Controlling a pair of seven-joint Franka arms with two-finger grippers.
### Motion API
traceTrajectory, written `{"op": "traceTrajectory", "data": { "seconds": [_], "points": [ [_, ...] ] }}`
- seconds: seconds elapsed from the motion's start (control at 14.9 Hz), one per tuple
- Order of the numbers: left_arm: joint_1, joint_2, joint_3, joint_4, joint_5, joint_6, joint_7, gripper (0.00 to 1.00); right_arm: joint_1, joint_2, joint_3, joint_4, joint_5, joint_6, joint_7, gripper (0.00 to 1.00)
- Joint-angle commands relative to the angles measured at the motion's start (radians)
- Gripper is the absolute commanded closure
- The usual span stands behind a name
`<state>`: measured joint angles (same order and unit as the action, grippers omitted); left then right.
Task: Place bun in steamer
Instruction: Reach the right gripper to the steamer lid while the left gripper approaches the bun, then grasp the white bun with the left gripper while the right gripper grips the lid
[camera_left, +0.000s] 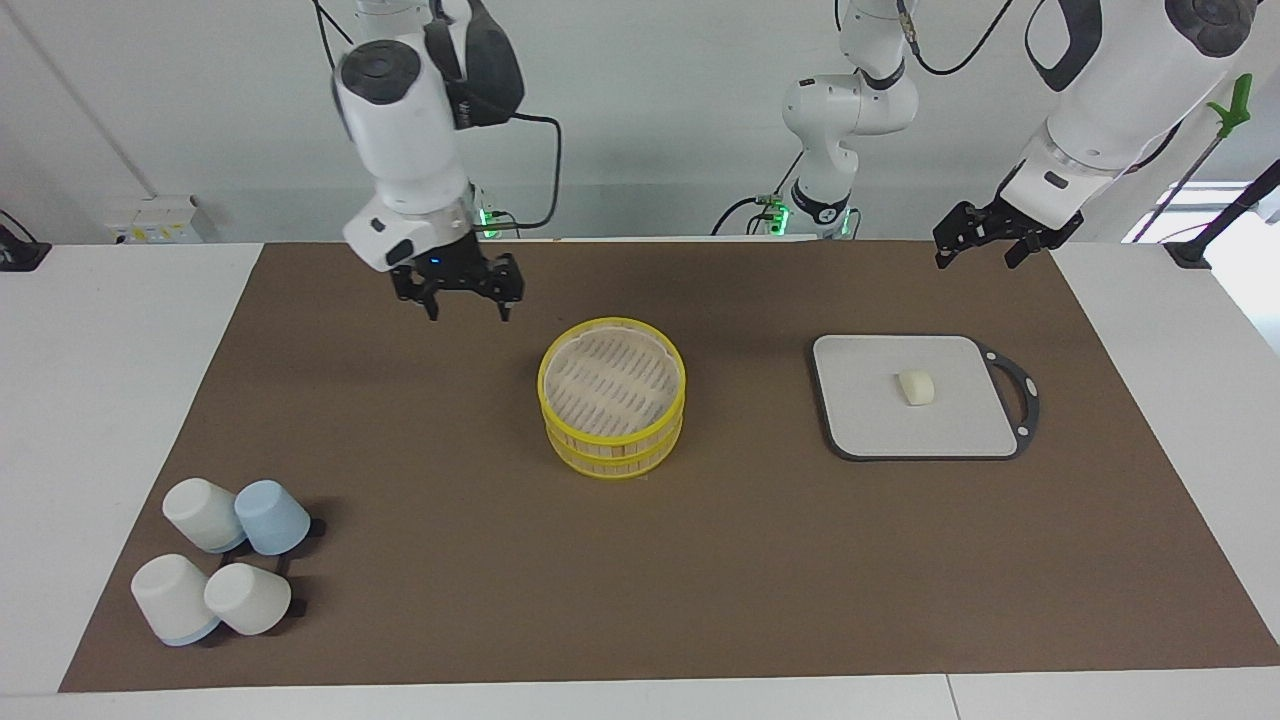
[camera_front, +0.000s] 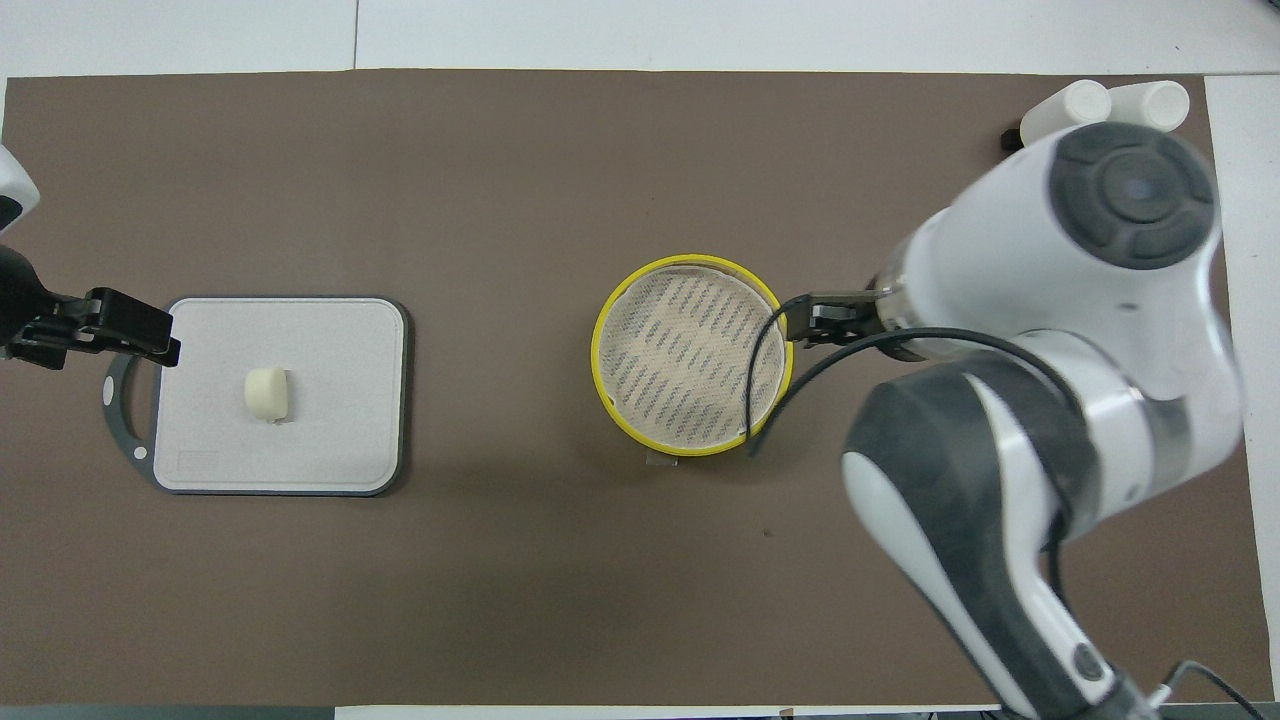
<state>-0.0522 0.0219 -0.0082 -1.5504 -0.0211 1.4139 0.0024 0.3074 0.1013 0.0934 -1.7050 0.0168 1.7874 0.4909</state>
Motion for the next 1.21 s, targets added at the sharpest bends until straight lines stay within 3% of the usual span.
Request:
{"op": "traceTrajectory", "data": {
  "seconds": [0.0, 0.13, 0.27, 0.74, 1.0, 1.14],
  "points": [
    [-0.006, -0.043, 0.007, -0.037, 0.015, -0.027, -0.002, 0.00, 0.103, 0.153, -0.009, 0.168, -0.003, -0.013, 0.130, 0.00],
    [-0.003, -0.069, 0.010, -0.104, 0.015, 0.043, -0.048, 0.00, 0.169, 0.233, -0.009, 0.255, -0.003, -0.006, 0.193, 0.00],
    [0.011, -0.117, 0.011, -0.254, 0.015, 0.251, -0.067, 0.00, 0.237, 0.290, -0.012, 0.306, -0.006, 0.003, 0.227, 0.00],
    [0.043, -0.096, 0.013, -0.586, 0.015, 0.667, -0.056, 0.00, 0.306, 0.362, -0.011, 0.274, -0.014, 0.142, 0.290, 0.00],
    [0.045, 0.009, 0.013, -0.622, 0.020, 0.793, -0.058, 0.00, 0.311, 0.379, -0.012, 0.242, -0.015, 0.173, 0.291, 0.01],
    [0.045, 0.039, 0.013, -0.637, 0.020, 0.839, -0.058, 0.00, 0.318, 0.391, -0.012, 0.237, -0.017, 0.173, 0.302, 0.07]
  ]
}}
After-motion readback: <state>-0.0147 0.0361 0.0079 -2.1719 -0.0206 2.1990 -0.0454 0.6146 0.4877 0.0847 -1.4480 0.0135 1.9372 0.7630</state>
